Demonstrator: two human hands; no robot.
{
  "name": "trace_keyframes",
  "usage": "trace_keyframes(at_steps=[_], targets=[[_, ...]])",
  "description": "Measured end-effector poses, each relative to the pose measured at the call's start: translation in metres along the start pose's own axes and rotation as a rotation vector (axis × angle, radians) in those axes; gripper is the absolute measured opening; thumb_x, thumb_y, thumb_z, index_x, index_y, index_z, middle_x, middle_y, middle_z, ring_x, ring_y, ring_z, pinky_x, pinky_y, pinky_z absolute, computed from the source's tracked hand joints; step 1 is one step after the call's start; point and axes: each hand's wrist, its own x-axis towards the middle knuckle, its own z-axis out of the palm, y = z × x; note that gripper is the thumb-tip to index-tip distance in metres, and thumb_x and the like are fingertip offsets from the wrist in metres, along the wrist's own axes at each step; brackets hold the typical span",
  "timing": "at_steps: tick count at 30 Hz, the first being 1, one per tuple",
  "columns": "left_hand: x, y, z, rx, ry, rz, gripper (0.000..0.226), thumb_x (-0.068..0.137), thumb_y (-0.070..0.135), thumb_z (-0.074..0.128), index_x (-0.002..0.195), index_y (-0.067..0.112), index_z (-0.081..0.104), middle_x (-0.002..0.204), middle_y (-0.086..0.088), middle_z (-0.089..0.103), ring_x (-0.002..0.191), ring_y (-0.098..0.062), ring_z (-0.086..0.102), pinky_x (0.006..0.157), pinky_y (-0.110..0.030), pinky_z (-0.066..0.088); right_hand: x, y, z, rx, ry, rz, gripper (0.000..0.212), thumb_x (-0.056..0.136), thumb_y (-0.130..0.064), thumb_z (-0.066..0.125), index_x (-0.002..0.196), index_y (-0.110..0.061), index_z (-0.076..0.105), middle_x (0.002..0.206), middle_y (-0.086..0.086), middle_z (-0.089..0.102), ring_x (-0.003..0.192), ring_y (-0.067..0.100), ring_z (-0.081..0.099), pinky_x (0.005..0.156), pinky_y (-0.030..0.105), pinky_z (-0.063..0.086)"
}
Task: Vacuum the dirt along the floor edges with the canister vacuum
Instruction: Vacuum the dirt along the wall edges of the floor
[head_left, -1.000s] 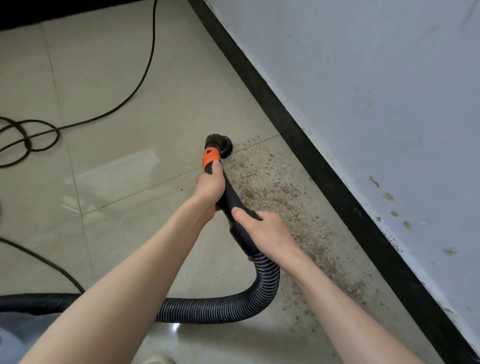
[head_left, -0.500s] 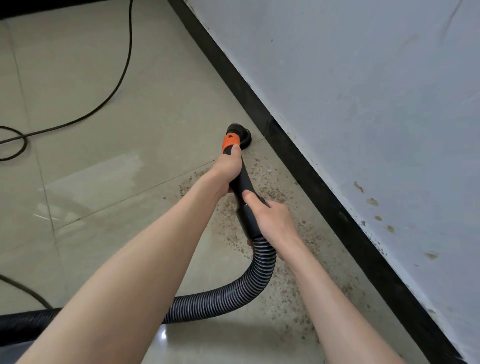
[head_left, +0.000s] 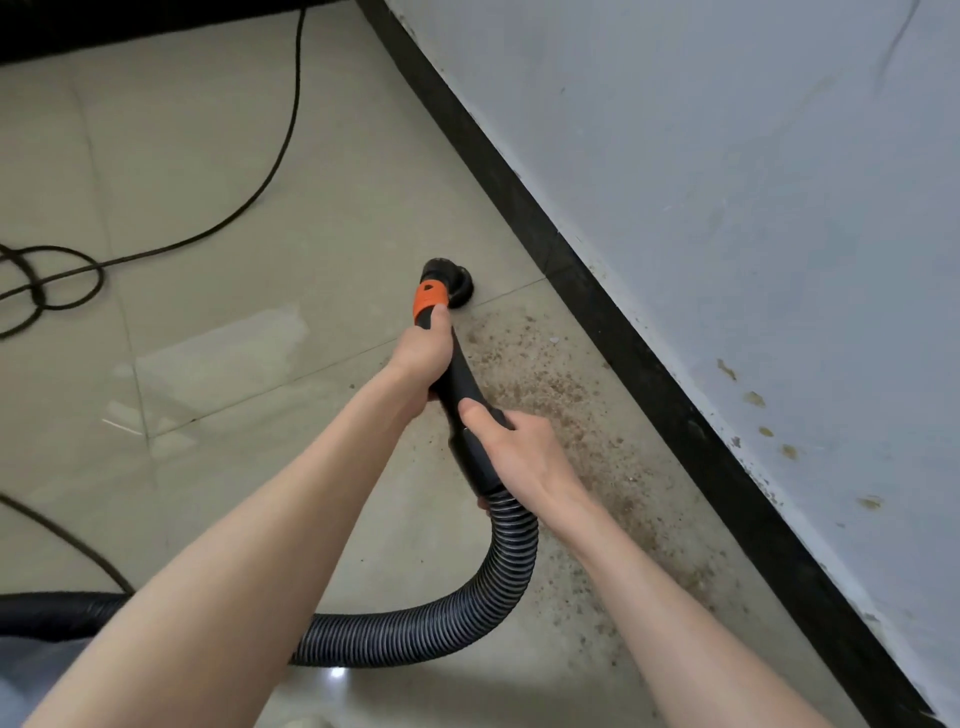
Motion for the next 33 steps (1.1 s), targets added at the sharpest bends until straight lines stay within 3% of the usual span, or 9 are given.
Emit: trace_keyframes(at_steps=[3,8,15,20,24,30,33], targets=[[-0.014,-0.026,-0.032,-0.109,0.084,-0.032,0.056,0.097,0.052,0.032,0.123,0.004,0.044,0.113,-0.017,0.06,0.103,-0.034,0.061,0.089,-0.045,0.052,-0.013,0.002,0.017,-0.092,-0.093,-0.053,0.047,0.078,-0.056,0.064,0.052,-0.021,0.046,0.042,-0.011,0.049,0.04,0.009,0.05,0.045,0.029,0.047],[-0.038,-0.057,-0.074,-0.209,0.203,-0.081,0.064,0.096,0.055,0.03,0.131,0.002,0.04,0.126,-0.02,0.056,0.11,-0.038,0.058,0.095,-0.05,0.048,-0.038,-0.003,0.042,-0.214,-0.22,-0.069,0.047,0.059,-0.069,0.056,0.055,-0.023,0.061,0.053,-0.003,0.064,0.053,0.023,0.065,0.062,0.049,0.058],[-0.069,-0.092,-0.094,-0.265,0.273,-0.159,0.059,0.097,0.051,0.031,0.131,0.004,0.039,0.125,-0.021,0.056,0.108,-0.038,0.059,0.092,-0.049,0.05,-0.068,0.007,0.056,-0.355,-0.316,-0.074,0.051,0.071,-0.066,0.056,0.077,-0.017,0.069,0.078,0.003,0.074,0.074,0.025,0.071,0.075,0.045,0.06],[-0.084,-0.121,-0.085,-0.308,0.293,-0.241,0.061,0.098,0.053,0.029,0.127,0.001,0.042,0.112,-0.02,0.06,0.092,-0.035,0.063,0.079,-0.043,0.053,-0.076,0.027,0.051,-0.519,-0.328,-0.102,0.051,0.076,-0.067,0.05,0.082,-0.019,0.064,0.088,0.005,0.073,0.085,0.027,0.069,0.075,0.036,0.054],[-0.079,-0.102,-0.07,-0.298,0.218,-0.221,0.049,0.099,0.051,0.03,0.114,0.004,0.039,0.079,-0.013,0.056,0.061,-0.028,0.062,0.051,-0.032,0.05,-0.068,0.028,0.039,-0.457,-0.292,-0.076,0.053,0.072,-0.069,0.051,0.079,-0.019,0.066,0.082,0.002,0.072,0.079,0.025,0.069,0.073,0.036,0.056],[-0.068,-0.081,-0.049,-0.27,0.155,-0.211,0.044,0.099,0.051,0.03,0.113,0.009,0.037,0.082,-0.009,0.053,0.065,-0.028,0.061,0.058,-0.034,0.05,-0.055,0.027,0.026,-0.353,-0.226,-0.027,0.066,0.054,-0.075,0.047,0.077,-0.017,0.068,0.073,0.001,0.071,0.071,0.023,0.07,0.074,0.043,0.061],[-0.062,-0.075,-0.041,-0.233,0.122,-0.198,0.046,0.099,0.051,0.03,0.111,0.007,0.036,0.082,-0.009,0.053,0.063,-0.027,0.061,0.057,-0.034,0.051,-0.05,0.028,0.022,-0.335,-0.191,-0.016,0.064,0.054,-0.076,0.047,0.074,-0.018,0.067,0.07,-0.002,0.071,0.068,0.019,0.07,0.069,0.038,0.06]])
